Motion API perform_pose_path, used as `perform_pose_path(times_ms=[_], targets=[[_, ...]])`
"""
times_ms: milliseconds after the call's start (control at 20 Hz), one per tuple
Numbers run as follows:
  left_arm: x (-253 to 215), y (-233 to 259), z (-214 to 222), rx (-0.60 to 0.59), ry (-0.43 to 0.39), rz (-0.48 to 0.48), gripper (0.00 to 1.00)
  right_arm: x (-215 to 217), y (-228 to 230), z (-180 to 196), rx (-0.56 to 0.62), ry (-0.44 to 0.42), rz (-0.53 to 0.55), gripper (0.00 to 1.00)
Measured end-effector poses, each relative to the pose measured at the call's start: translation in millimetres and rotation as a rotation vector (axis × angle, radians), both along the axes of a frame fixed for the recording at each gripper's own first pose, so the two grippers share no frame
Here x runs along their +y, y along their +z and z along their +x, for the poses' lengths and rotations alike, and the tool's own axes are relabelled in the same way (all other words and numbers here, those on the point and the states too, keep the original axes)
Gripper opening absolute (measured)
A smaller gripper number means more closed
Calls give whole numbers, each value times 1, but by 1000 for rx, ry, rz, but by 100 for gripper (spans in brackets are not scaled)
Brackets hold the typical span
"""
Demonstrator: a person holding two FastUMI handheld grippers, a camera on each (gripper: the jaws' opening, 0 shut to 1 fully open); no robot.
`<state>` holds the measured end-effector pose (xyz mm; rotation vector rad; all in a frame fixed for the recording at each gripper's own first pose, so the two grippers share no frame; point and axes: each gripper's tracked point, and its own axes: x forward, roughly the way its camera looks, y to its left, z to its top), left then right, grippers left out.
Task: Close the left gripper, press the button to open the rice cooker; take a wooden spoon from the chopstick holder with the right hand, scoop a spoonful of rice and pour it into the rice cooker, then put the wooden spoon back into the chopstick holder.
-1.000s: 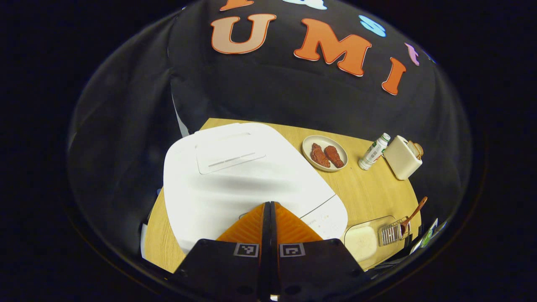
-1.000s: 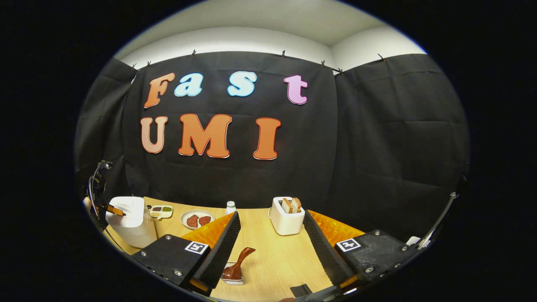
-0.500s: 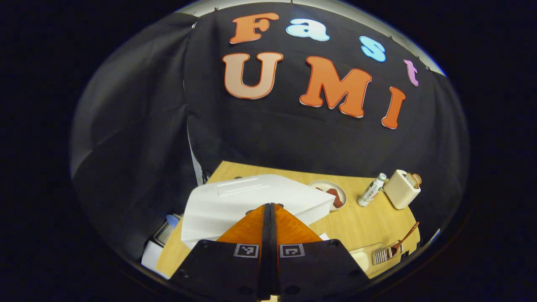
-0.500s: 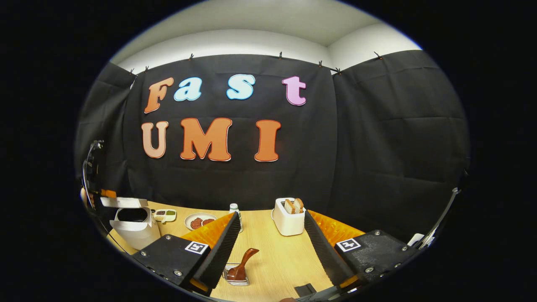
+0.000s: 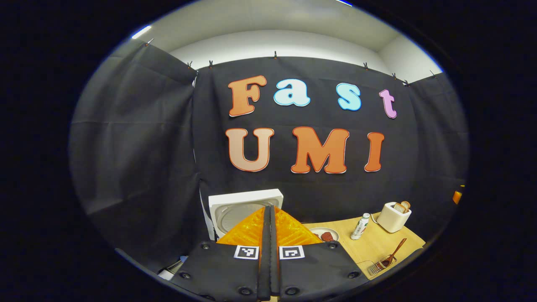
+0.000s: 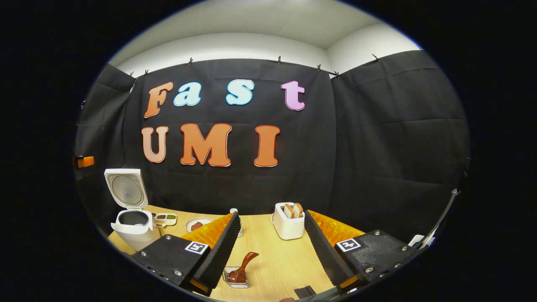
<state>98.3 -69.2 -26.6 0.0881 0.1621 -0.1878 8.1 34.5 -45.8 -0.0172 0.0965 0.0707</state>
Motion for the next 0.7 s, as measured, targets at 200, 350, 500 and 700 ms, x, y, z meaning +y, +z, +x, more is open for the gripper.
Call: perform_pose_path(times_ms=[200, 350, 500, 700], targets=[[20, 16, -16, -32, 60, -15, 5, 7, -6, 3, 4, 17, 18, 95], [23, 13, -25, -20, 71, -45, 5, 10, -22, 6, 22, 23, 33, 95], [37, 9, -25, -31, 103, -52, 25, 13, -42, 14, 50, 27, 52, 95], [47, 17, -36, -48, 119, -72, 70, 21, -73, 26, 87, 33, 65, 95]])
